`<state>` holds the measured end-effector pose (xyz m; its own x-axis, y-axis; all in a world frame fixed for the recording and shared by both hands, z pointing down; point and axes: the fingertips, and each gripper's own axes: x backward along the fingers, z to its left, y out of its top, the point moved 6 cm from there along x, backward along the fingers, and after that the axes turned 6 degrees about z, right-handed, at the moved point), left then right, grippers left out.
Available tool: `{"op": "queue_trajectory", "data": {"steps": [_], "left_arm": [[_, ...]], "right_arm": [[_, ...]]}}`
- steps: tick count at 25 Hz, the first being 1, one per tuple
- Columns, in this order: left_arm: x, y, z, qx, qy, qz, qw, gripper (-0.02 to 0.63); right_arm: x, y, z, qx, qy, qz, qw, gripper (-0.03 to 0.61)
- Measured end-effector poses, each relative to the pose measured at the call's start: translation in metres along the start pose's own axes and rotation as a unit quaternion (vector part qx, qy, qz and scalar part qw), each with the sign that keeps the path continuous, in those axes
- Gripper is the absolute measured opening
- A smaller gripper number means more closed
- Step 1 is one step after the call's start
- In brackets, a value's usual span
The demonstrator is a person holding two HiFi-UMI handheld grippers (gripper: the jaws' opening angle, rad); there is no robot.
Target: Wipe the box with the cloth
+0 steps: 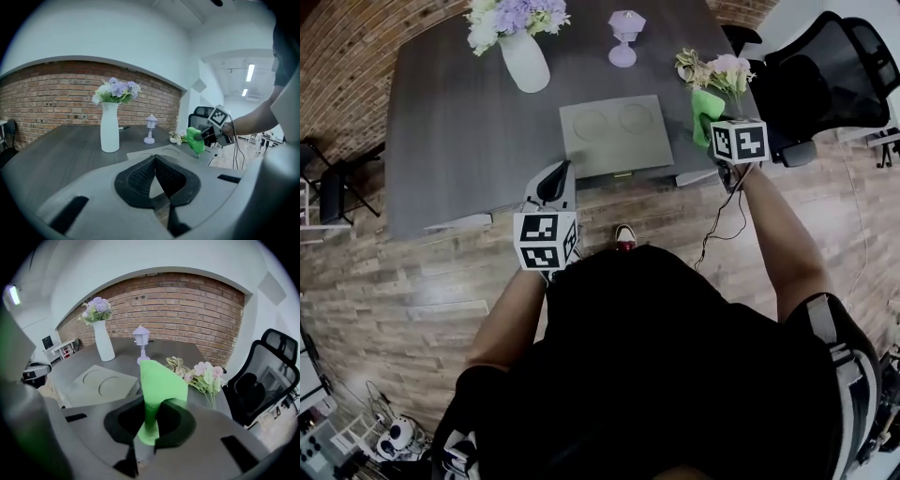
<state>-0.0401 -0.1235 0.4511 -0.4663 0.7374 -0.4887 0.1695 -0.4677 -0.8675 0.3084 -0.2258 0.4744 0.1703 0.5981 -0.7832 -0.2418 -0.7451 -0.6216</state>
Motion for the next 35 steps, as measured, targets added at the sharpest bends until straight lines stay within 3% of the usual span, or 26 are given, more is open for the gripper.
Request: {"op": "queue_trajectory", "data": {"steps": [6, 11, 15, 18, 22, 24, 27, 35], "left_arm": [[0.046, 0.003, 0.039, -0.016, 0.018, -0.028, 0.9993, 0.008], [0.114, -0.035, 0.104, 0.008, 0.079, -0.015, 0.9967, 0.008], [0.154, -0.044, 0.141, 0.003, 0.111, -0.027, 0.9934, 0.008], [0.169, -0.048, 0.154, 0.005, 0.115, -0.038, 0.9926, 0.008], [0.176, -0.056, 0.16, 0.015, 0.11, -0.037, 0.9931, 0.008], [0.174, -0.056, 0.159, 0.017, 0.104, -0.039, 0.9936, 0.008], [0.169, -0.056, 0.152, 0.016, 0.105, -0.042, 0.9935, 0.008], [0.121, -0.034, 0.105, 0.011, 0.074, -0.038, 0.9965, 0.008]], "right_arm": [[-0.027, 0.017, 0.09, 0.046, 0.031, 0.016, 0.998, 0.041], [-0.05, 0.019, 0.193, 0.105, 0.066, 0.042, 0.991, 0.041], [-0.056, 0.026, 0.28, 0.143, 0.112, 0.035, 0.983, 0.041], [-0.054, 0.027, 0.344, 0.169, 0.158, 0.03, 0.972, 0.041], [-0.035, 0.035, 0.408, 0.204, 0.237, -0.006, 0.95, 0.041], [-0.025, 0.043, 0.413, 0.201, 0.252, -0.023, 0.946, 0.041], [-0.023, 0.047, 0.394, 0.186, 0.241, -0.04, 0.952, 0.041], [-0.03, 0.002, 0.244, 0.089, 0.151, -0.008, 0.985, 0.041]]}}
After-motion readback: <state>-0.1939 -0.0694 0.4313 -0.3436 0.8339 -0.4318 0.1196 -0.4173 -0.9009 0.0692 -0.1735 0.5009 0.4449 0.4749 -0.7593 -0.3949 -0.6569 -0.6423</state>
